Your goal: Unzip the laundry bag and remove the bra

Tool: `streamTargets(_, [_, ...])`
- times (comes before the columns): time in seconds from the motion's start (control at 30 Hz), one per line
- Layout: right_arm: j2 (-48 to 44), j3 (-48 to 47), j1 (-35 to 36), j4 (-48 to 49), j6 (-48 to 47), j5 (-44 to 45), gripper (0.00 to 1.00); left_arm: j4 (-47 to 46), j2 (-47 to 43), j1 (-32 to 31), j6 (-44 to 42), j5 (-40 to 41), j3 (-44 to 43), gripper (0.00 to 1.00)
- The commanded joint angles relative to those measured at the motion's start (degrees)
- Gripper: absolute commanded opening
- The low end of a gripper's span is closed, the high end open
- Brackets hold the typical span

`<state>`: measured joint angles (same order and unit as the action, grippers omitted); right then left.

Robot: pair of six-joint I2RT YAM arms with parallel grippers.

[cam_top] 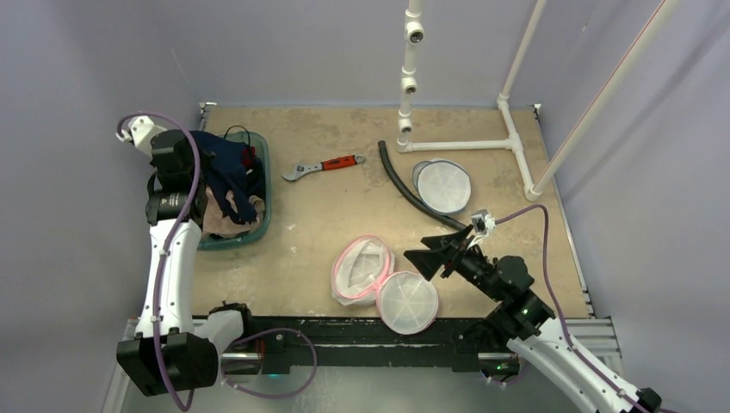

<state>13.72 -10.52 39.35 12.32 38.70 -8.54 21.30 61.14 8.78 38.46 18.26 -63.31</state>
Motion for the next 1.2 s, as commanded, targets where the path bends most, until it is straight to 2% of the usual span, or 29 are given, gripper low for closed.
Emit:
streamTargets(0.0, [-0.7,0.9,-0.1,0.5,0.7,-0.5,0.96,-9.4,-2.8,0.8,-0.5,2.1,3.1,0.00])
streamTargets(0.43, [-1.1,1.1,-0.1,-0.2,0.3,-0.1,0.96,-13.0,1.4,5.0,2.5,3.5,15.2,0.00])
streamTargets(0.7, [-1.4,0.8,0.0,-0.9,-0.7,0.6,0.96,-15.3,3.2,6.0,1.2,4.2,17.5,0.00])
streamTargets(0.77, [-1.1,0.9,-0.1,-0.4,-0.8,0.5,0.96,-16.3,4.2,6.0,0.4,4.3,17.5,0.07])
streamTargets(0.8, [-0.9,0.9,-0.1,-0.3,-0.7,0.3,0.96,-16.8,4.8,6.0,0.0,3.9,17.5,0.14])
streamTargets(0.9, [-0.7,0.7,-0.1,-0.4,-0.7,0.2,0.96,-18.3,6.0,6.0,-0.8,2.4,17.3,0.42])
streamTargets(0.97, [-0.9,0.5,-0.1,-1.1,-0.9,0.3,0.96,-18.1,6.2,6.0,-0.8,1.6,16.6,0.56])
streamTargets(1.03, [-1.6,0.4,-0.1,-1.4,-1.1,0.5,0.96,-16.7,6.0,6.0,-0.8,1.5,15.1,0.62])
streamTargets(1.17, [-1.6,0.2,-0.1,-1.5,-1.2,0.6,0.96,-12.0,4.8,5.9,-0.8,3.2,11.2,0.66])
